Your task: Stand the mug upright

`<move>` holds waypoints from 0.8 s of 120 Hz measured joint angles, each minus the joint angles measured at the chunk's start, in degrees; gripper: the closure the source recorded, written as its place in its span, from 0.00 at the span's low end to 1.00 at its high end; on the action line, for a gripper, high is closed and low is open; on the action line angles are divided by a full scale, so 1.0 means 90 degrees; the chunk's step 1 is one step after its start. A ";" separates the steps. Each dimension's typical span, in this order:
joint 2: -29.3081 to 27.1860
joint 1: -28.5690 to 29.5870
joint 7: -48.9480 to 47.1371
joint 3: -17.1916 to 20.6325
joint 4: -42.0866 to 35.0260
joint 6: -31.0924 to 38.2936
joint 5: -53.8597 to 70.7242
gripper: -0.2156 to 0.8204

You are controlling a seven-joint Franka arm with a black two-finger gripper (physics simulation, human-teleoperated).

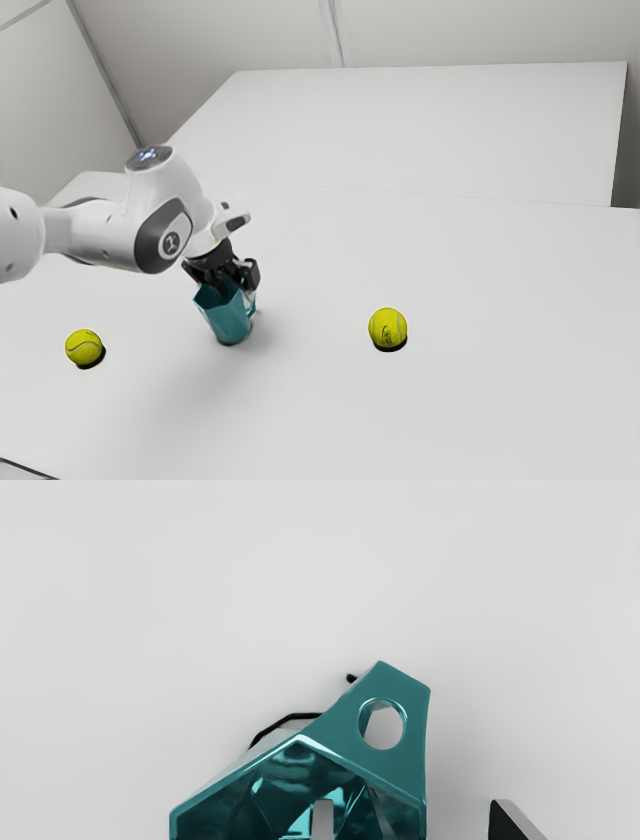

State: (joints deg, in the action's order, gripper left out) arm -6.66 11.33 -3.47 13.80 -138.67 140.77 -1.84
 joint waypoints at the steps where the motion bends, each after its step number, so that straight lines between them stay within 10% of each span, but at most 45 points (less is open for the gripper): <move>1: -0.0014 -0.0003 -0.0001 0.0000 0.0001 -0.0002 0.0000 0.51; 40: -0.0457 -0.0037 -0.0022 0.0000 0.0180 -0.0287 -0.0023 0.29; 96: 0.0432 -0.0626 -0.0081 -0.0533 0.2613 -0.2749 -0.0047 0.24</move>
State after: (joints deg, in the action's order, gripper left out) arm -2.77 5.70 -4.20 9.00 -115.15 116.03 -2.27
